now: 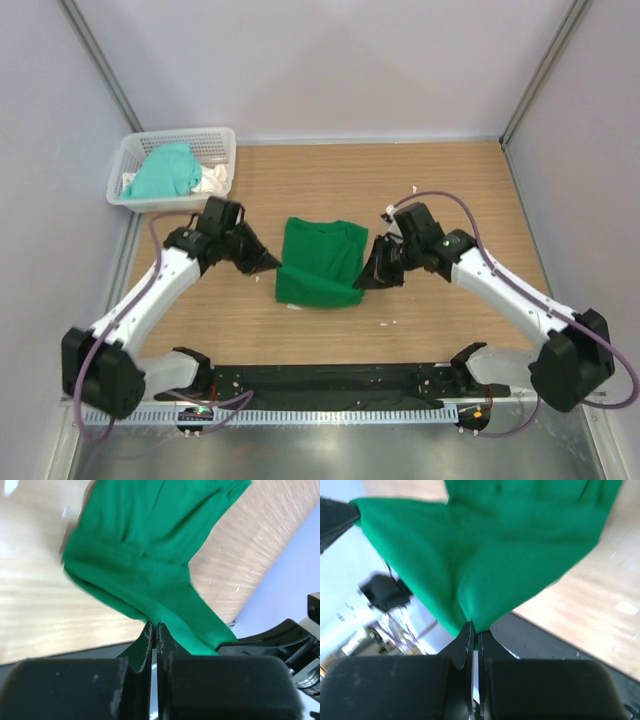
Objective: Fold and stack the t-shirts
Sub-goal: Fold the tshirt
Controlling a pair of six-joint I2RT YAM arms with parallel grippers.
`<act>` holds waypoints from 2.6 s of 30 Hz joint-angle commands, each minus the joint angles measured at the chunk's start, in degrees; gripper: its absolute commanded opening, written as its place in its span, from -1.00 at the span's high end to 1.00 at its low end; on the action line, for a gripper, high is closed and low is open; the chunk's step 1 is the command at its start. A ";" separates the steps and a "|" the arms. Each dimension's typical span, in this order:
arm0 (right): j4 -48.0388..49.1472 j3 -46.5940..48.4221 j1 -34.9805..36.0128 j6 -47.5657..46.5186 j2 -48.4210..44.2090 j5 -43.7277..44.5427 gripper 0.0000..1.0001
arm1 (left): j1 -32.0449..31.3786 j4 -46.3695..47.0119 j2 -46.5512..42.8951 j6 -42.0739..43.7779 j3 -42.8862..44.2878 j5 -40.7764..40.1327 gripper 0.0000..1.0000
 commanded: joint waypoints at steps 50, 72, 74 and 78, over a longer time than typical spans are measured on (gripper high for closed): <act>13.94 38.13 -30.07 -20.29 46.15 -1.28 -0.20 | 9.21 12.42 58.03 27.53 64.86 3.80 0.07; 26.95 32.85 -22.94 -11.94 53.16 -9.37 0.86 | -5.02 31.75 52.03 20.15 31.54 16.73 0.56; 28.27 32.06 -23.73 -11.50 53.52 -9.89 0.87 | -5.73 32.72 52.99 19.45 30.57 17.52 0.57; 28.10 32.23 -24.62 -12.29 55.71 -9.72 0.87 | -6.69 33.69 53.78 19.62 27.41 17.79 0.58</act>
